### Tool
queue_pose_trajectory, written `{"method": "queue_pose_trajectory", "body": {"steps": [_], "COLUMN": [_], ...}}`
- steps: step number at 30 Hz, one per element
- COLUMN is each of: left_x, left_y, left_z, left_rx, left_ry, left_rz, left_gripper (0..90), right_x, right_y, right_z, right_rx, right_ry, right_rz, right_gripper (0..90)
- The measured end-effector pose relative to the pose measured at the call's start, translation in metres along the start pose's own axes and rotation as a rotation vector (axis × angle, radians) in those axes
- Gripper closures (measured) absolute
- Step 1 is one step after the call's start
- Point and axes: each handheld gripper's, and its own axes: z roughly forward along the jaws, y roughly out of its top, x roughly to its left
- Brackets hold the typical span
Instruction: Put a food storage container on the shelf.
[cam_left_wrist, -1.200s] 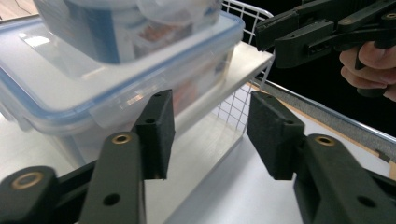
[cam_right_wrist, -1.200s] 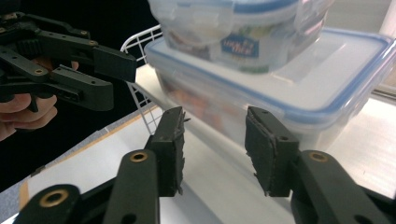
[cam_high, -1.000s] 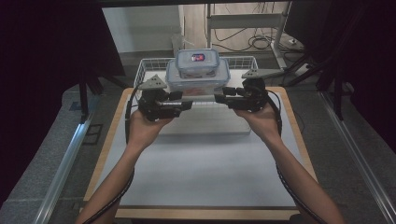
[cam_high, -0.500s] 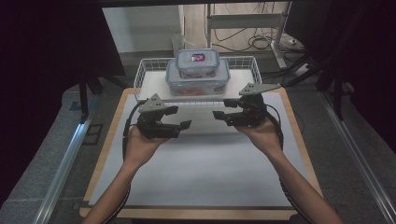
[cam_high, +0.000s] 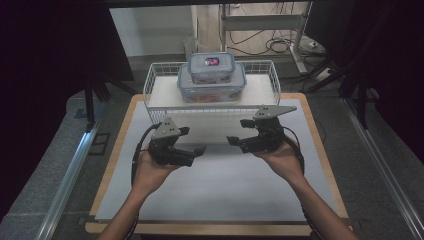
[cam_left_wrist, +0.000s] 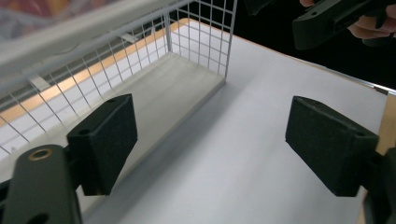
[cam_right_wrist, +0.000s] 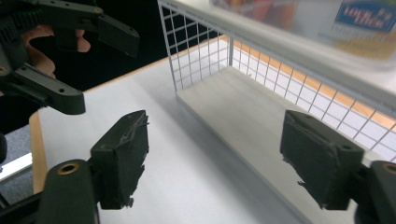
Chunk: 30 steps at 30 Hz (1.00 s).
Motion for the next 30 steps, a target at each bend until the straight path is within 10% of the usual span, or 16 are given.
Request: {"method": "queue_pose_trajectory", "body": {"steps": [30], "left_x": [-0.019], "left_y": [-0.089], "left_z": [-0.01], "left_rx": [0.037], "left_ry": [0.028], "left_rz": [-0.047], "left_gripper": [5.6], "right_x": [0.01], "right_y": [-0.09], "right_z": [-0.011], "right_rx": [0.073], "right_ry": [-0.006], "right_rz": [0.054], "right_gripper": [3.8]}}
